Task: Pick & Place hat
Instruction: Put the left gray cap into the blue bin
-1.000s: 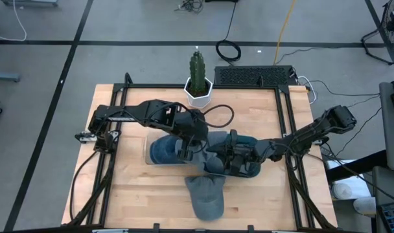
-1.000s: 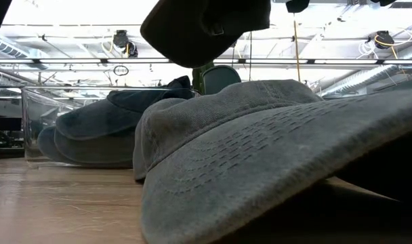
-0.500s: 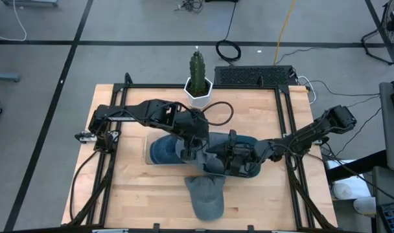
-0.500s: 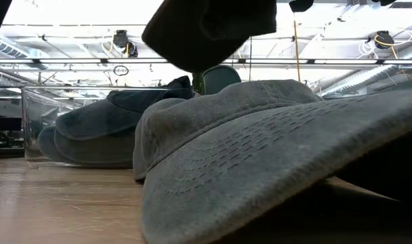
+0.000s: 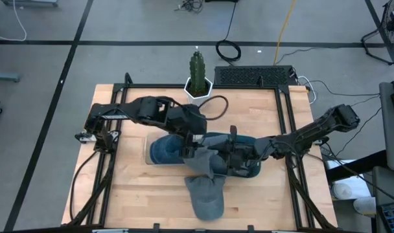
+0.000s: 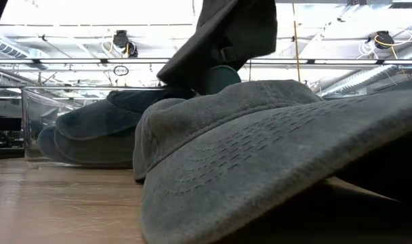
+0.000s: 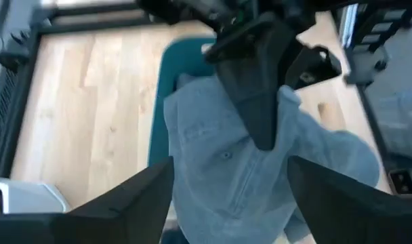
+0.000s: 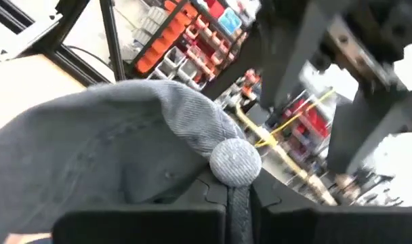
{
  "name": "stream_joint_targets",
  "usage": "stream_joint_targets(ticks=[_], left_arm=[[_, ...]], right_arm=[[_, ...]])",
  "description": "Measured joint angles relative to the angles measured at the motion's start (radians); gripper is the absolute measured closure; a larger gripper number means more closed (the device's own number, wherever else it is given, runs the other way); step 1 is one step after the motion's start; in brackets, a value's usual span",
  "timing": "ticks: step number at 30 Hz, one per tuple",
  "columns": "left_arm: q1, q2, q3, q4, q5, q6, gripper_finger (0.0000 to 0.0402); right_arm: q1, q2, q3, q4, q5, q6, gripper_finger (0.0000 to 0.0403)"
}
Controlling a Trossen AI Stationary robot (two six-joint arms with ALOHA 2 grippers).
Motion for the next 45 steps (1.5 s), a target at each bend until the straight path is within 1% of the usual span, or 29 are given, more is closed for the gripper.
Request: stream_joint_targets(ticks=[3,9,11,14,18,21,24,26,31,34,35,36,38,40,45], left_arm=[[-0.001,-0.036,-0.001,0.019,0.001,0.014,0.0094],[-0.016,-0.097,-0.003,0.028,-0.001,0.073,0.0083],[-0.025,-0.109,-0.007,0.023,-0.004,0.085,0.0083],[-0.044,-0.135,-0.037,0.028,-0.008,0.106,0.0082],[-0.061,-0.19,-0.127,0.066,-0.008,0.108,0.0082],[-0.061,-0.26,-0.219,0.121,-0.007,0.108,0.0082],[-0.057,-0.358,-0.343,0.196,-0.007,0.1,0.0082],[-0.051,-0.429,-0.436,0.278,-0.007,0.094,0.0082],[-0.051,-0.615,-0.663,0.456,-0.002,0.089,0.0082],[-0.051,-0.705,-0.749,0.54,-0.002,0.091,0.0082],[-0.051,-0.734,-0.77,0.555,-0.001,0.096,0.0082],[-0.053,-0.757,-0.789,0.564,-0.001,0.104,0.0082],[-0.054,-0.802,-0.819,0.611,-0.001,0.112,0.0082],[-0.054,-0.836,-0.841,0.621,-0.001,0.108,0.0082],[-0.054,-0.878,-0.867,0.622,-0.022,0.102,0.0082]], right_arm=[[0.0,-0.037,0.053,-0.118,-0.006,0.074,0.0403],[-0.007,-0.128,0.158,-0.379,-0.137,0.263,0.0403],[-0.013,-0.172,0.179,-0.465,-0.16,0.323,0.0403],[-0.029,-0.245,0.191,-0.543,-0.207,0.386,0.0403],[-0.053,-0.354,0.193,-0.583,-0.262,0.451,0.0403],[-0.073,-0.427,0.194,-0.604,-0.265,0.494,0.0403],[-0.092,-0.486,0.194,-0.645,-0.271,0.542,0.0403],[-0.108,-0.518,0.194,-0.69,-0.346,0.587,0.0403],[-0.134,-0.543,0.193,-0.725,-0.629,0.679,0.0403],[-0.134,-0.541,0.178,-0.721,-0.823,0.661,0.0403],[-0.134,-0.535,0.173,-0.72,-0.872,0.668,0.0403],[-0.133,-0.53,0.169,-0.718,-0.899,0.677,0.0403],[-0.133,-0.525,0.153,-0.715,-0.915,0.696,0.0403],[-0.134,-0.516,0.133,-0.701,-0.912,0.705,0.0403],[-0.133,-0.495,0.09,-0.688,-0.825,0.754,0.0403]])
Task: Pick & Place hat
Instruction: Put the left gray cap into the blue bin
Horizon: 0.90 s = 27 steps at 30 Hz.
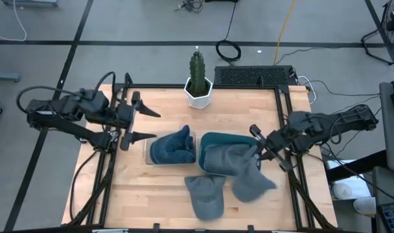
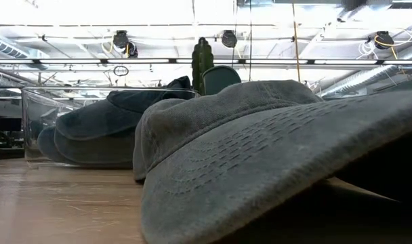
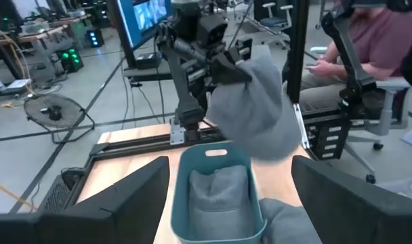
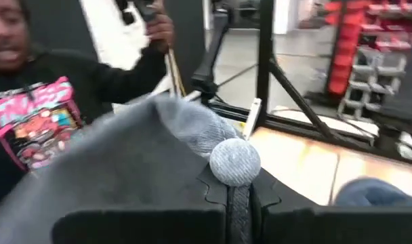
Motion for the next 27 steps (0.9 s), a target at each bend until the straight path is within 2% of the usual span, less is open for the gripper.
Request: stream_joint_targets(ticks=[10,18,27], left_arm=[[0.001,0.003,-0.001,0.007,-0.003,-0.025,0.0082],[0.001,0.02,-0.001,0.014,-0.003,-0.041,0.0082],[0.001,0.027,-0.001,0.033,-0.002,-0.046,0.0082]], right_arm=[[0.003,0.049,-0.003,0.165,0.079,0.101,0.0403],[0.036,0.083,-0.003,0.219,0.172,0.008,0.0403],[0.037,0.118,-0.003,0.217,0.174,-0.036,0.0403]])
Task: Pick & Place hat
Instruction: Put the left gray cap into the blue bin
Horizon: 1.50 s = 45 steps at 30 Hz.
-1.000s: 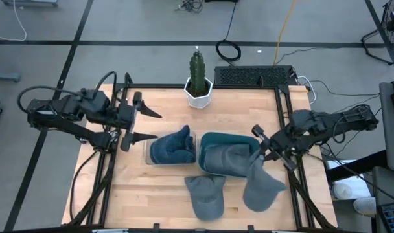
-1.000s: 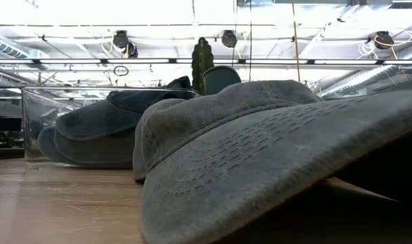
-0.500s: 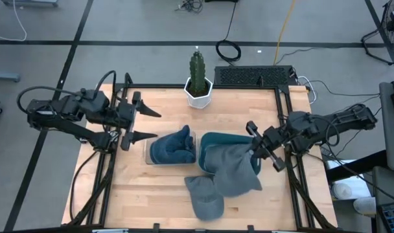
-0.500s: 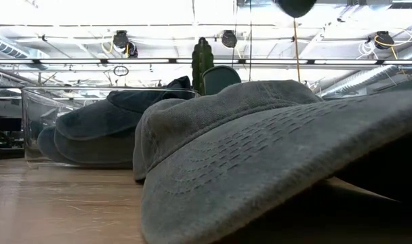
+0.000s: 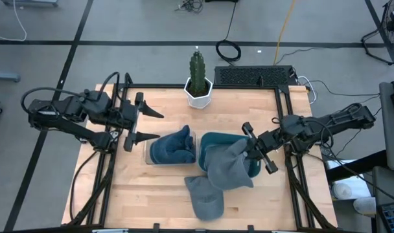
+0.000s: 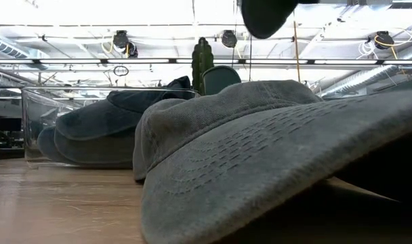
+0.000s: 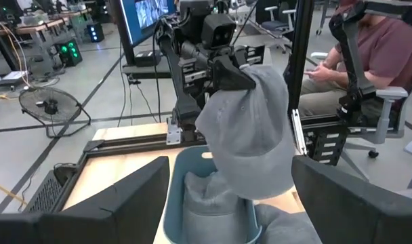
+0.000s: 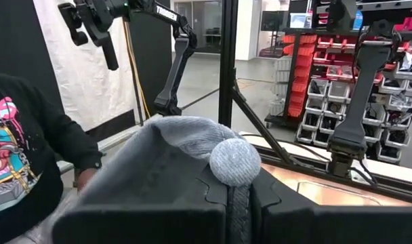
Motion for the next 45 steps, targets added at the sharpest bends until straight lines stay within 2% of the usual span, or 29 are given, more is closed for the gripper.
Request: stream_joint_targets(ticks=[16,21,25,41,45], left_arm=[[0.0,0.0,0.0,-0.002,0.0,0.0,0.0082],[0.0,0.0,0.0,-0.002,0.001,0.0,0.0082],[0.0,0.0,0.0,-0.002,0.001,0.0,0.0082],[0.0,0.0,0.001,-0.001,0.001,0.0,0.0082],[0.0,0.0,0.001,-0.001,0.001,0.0,0.0082]], right_arm=[[0.0,0.001,0.0,-0.026,0.006,-0.016,0.0403],[0.0,0.001,0.0,-0.053,0.126,-0.016,0.0403],[0.0,0.001,0.0,-0.083,0.182,-0.019,0.0403],[0.0,0.014,0.0,-0.089,0.188,-0.058,0.0403],[0.0,0.02,0.0,-0.095,0.238,-0.075,0.0403]])
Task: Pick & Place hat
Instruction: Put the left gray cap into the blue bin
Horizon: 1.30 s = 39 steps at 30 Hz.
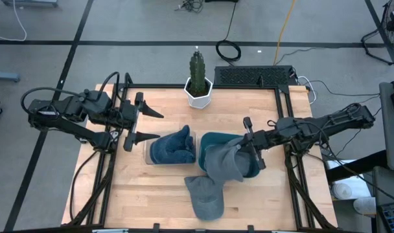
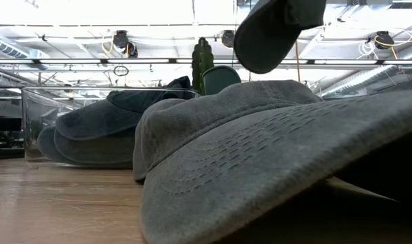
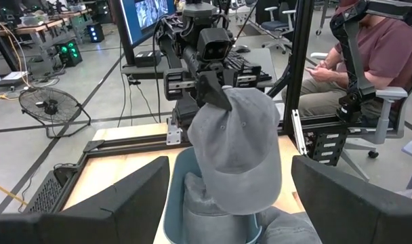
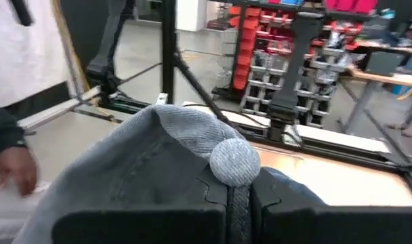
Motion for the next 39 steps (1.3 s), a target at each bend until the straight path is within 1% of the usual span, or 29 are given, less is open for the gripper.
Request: stream_joint_targets(ticks=[3,17,21,39], left_arm=[[0.0,0.0,0.0,0.0,0.0,0.0,0.0082],[0.0,0.0,0.0,0.0,0.0,0.0,0.0082],[0.0,0.0,0.0,0.0,0.0,0.0,0.0082],[0.0,0.0,0.0,0.0,0.0,0.0,0.0082]], right_arm=[[0.0,0.003,0.0,-0.004,0.027,-0.011,0.0403],[0.0,0.032,0.0,-0.004,0.033,-0.061,0.0403],[0.0,0.04,0.0,-0.014,0.08,-0.075,0.0403],[-0.001,0.042,0.0,-0.026,0.08,-0.086,0.0403]])
